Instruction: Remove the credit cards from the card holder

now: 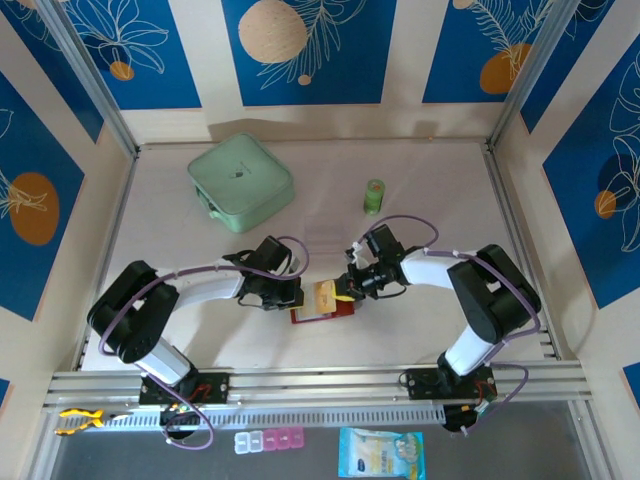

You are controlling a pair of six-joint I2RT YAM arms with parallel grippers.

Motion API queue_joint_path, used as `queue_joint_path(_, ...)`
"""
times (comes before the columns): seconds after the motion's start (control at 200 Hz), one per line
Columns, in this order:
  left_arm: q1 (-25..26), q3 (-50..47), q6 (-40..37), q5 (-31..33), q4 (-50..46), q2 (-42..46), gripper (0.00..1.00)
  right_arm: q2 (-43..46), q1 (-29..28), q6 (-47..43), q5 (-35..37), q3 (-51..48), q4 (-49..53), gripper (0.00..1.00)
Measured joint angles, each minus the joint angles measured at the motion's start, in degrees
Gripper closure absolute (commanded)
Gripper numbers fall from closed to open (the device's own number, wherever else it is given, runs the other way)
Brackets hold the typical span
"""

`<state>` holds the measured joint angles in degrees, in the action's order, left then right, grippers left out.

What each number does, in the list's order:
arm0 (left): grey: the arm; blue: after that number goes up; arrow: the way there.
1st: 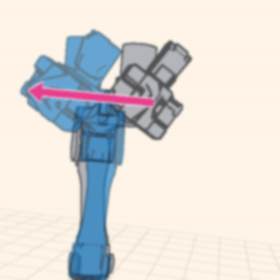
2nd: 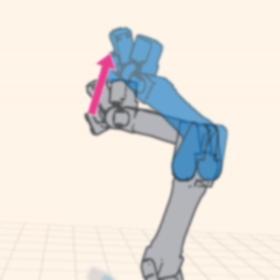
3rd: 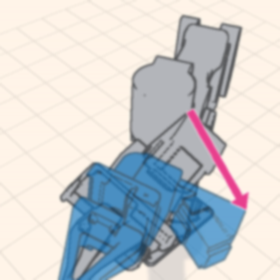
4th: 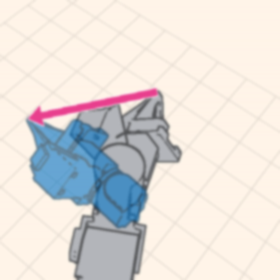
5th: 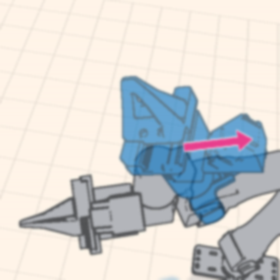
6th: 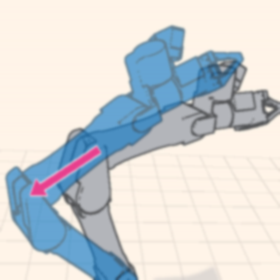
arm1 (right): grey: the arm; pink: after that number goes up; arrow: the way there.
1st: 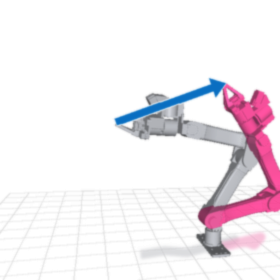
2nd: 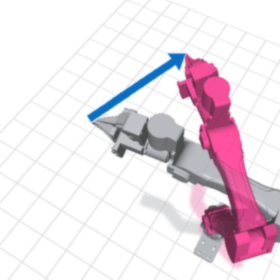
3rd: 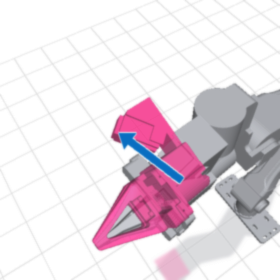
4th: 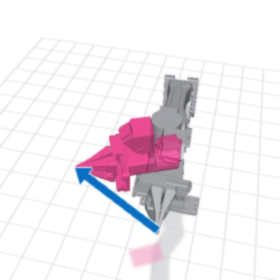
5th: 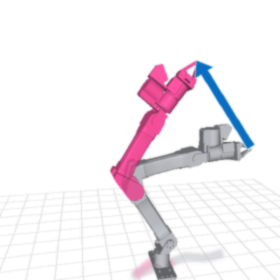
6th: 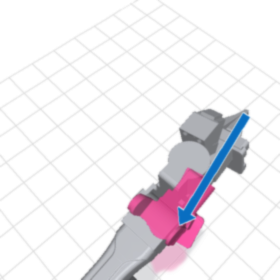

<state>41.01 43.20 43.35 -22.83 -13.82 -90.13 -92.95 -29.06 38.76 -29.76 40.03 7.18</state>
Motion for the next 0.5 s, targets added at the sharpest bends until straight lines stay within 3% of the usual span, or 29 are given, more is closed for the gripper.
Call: queue_joint_path(0.5,0.00,0.00,-0.04,0.02,-0.17,0.00,1.00,2.73,-0.48,-5.57,5.53,4.68,12.63,0.94)
